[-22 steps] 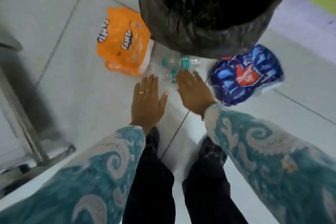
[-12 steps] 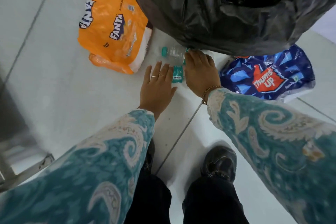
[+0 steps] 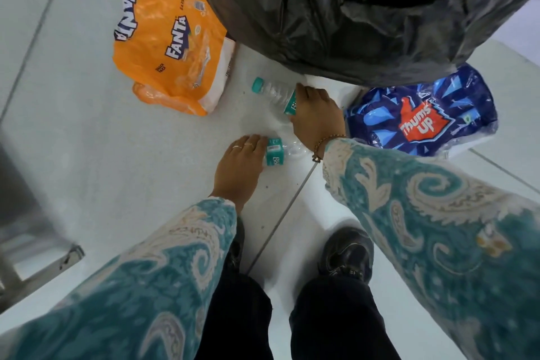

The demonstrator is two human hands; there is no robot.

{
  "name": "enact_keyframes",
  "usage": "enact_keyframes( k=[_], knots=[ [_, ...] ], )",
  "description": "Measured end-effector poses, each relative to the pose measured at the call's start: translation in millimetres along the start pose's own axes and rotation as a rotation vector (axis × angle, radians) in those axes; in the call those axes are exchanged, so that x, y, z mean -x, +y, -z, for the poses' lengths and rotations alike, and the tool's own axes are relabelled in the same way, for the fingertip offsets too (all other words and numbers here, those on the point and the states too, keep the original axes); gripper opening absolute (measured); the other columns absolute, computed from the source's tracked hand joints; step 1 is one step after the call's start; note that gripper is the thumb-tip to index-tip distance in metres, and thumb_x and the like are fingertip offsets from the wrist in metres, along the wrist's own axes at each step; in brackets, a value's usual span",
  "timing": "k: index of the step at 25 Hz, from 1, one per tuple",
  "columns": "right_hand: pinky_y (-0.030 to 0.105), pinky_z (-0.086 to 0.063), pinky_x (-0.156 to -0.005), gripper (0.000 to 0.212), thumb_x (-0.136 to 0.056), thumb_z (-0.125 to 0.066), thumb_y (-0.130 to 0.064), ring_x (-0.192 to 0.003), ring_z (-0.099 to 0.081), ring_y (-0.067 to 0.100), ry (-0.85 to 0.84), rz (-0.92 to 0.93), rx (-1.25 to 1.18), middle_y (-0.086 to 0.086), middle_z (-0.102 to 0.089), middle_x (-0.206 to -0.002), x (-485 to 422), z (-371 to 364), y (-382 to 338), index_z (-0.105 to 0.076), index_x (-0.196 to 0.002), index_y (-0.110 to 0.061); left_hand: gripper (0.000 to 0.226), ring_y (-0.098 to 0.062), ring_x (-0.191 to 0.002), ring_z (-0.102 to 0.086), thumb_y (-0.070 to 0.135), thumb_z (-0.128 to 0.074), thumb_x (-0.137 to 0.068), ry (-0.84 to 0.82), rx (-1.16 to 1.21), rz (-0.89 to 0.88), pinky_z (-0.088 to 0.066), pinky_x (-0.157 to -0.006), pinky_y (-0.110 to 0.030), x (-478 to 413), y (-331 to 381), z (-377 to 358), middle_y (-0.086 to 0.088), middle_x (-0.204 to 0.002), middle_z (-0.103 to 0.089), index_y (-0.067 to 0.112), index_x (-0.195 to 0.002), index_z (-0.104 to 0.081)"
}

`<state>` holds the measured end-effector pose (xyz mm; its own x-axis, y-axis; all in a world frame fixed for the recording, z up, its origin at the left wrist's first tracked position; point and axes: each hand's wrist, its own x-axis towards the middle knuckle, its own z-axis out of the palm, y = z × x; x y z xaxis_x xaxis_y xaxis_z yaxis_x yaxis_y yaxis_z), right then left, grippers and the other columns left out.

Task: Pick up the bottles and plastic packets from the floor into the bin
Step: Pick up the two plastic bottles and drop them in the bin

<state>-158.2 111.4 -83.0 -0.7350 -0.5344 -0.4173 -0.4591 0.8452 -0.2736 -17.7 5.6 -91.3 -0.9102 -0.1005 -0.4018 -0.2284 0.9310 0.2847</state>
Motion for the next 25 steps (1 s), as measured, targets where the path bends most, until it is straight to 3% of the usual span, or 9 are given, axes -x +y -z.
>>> enact_keyframes(
  k=[3, 8, 10, 12, 14, 16, 18, 21, 25],
  knots=[
    [0.04, -0.025, -0.113, 0.058, -0.094, -0.052, -0.016, -0.134, -0.034, 0.036, -0.077, 0.057, -0.225, 0.023, -0.037, -0.147, 43.4, 31.5, -23.2, -0.026, -0.142, 0.002, 0.071, -0.036, -0.096, -0.065, 0.01, -0.088, -0.05, -0.055, -0.025, 0.049, -0.053, -0.084, -0.042, 46.9, -7.4, 23.4, -0.02, -0.106, -0.068, -0.002, -0.114, -0.06],
    [0.031, -0.018, -0.114, 0.055, -0.094, -0.053, -0.014, -0.136, -0.033, 0.032, -0.166, 0.237, -0.526, 0.021, -0.038, -0.146, 110.6, 124.1, -97.1, -0.03, -0.142, 0.0, 0.065, -0.031, -0.079, -0.069, 0.0, -0.09, -0.042, -0.096, 0.079, 0.059, -0.057, -0.069, -0.034, 99.8, 20.1, 109.1, -0.017, -0.089, -0.071, -0.002, -0.102, -0.063],
    [0.04, -0.032, -0.109, 0.049, -0.092, -0.051, -0.015, -0.126, -0.045, 0.037, -0.053, 0.443, -0.52, 0.026, -0.049, -0.136, 113.2, 170.3, -126.0, -0.039, -0.135, 0.005, 0.049, -0.028, -0.071, -0.07, 0.0, -0.09, -0.048, -0.049, 0.196, 0.129, -0.057, -0.061, -0.03, 103.0, 39.6, 157.9, -0.014, -0.081, -0.072, -0.002, -0.092, -0.068],
    [0.045, -0.036, -0.103, 0.047, -0.088, -0.053, -0.022, -0.113, -0.05, 0.036, 0.227, 0.534, -0.531, 0.028, -0.059, -0.12, 99.5, 208.1, -137.8, -0.048, -0.125, 0.007, 0.059, -0.027, -0.076, -0.07, 0.01, -0.093, -0.045, 0.007, 0.191, 0.119, -0.057, -0.063, -0.031, 102.6, 52.3, 191.5, -0.013, -0.086, -0.072, 0.0, -0.097, -0.068],
    [0.048, -0.027, -0.105, 0.04, -0.087, -0.059, -0.02, -0.109, -0.046, 0.029, 0.462, 0.387, -0.595, 0.024, -0.061, -0.114, 77.5, 251.1, -126.8, -0.048, -0.119, 0.002, 0.076, -0.028, -0.085, -0.07, 0.019, -0.095, -0.038, 0.067, 0.099, -0.02, -0.058, -0.069, -0.033, 101.1, 59.0, 209.0, -0.013, -0.096, -0.072, 0.004, -0.106, -0.064],
    [0.051, -0.021, -0.109, 0.045, -0.083, -0.065, -0.009, -0.116, -0.045, 0.031, 0.594, 0.112, -0.579, 0.023, -0.059, -0.119, 57.2, 279.4, -102.2, -0.047, -0.122, 0.003, 0.076, -0.029, -0.094, -0.067, 0.022, -0.093, -0.044, 0.135, 0.069, -0.078, -0.056, -0.079, -0.036, 95.8, 66.5, 225.0, -0.013, -0.105, -0.07, 0.004, -0.111, -0.063],
    [0.051, -0.018, -0.113, 0.059, -0.085, -0.064, -0.013, -0.129, -0.04, 0.037, 0.508, -0.096, -0.467, 0.025, -0.049, -0.135, 40.0, 289.4, -71.9, -0.038, -0.134, 0.006, 0.069, -0.03, -0.099, -0.066, 0.022, -0.09, -0.052, 0.2, 0.023, -0.159, -0.054, -0.084, -0.038, 87.9, 72.8, 240.0, -0.014, -0.109, -0.069, 0.003, -0.113, -0.064],
    [0.046, -0.013, -0.116, 0.063, -0.094, -0.052, -0.027, -0.139, -0.027, 0.032, 0.32, -0.181, -0.355, 0.021, -0.035, -0.148, 26.9, 290.7, -36.9, -0.023, -0.143, 0.001, 0.064, -0.034, -0.101, -0.064, 0.018, -0.087, -0.058, 0.308, -0.044, -0.211, -0.053, -0.085, -0.043, 66.1, 72.9, 261.3, -0.019, -0.11, -0.068, 0.0, -0.114, -0.062],
    [0.043, -0.016, -0.116, 0.044, -0.099, -0.044, -0.023, -0.132, -0.04, 0.032, 0.527, -0.197, -0.446, 0.019, -0.049, -0.139, 28.8, 301.4, -21.1, -0.038, -0.136, -0.001, 0.06, -0.038, -0.1, -0.062, 0.017, -0.081, -0.068, 0.394, -0.112, -0.144, -0.052, -0.085, -0.044, 19.1, 68.8, 278.3, -0.023, -0.111, -0.065, -0.004, -0.119, -0.057]
  ],
)
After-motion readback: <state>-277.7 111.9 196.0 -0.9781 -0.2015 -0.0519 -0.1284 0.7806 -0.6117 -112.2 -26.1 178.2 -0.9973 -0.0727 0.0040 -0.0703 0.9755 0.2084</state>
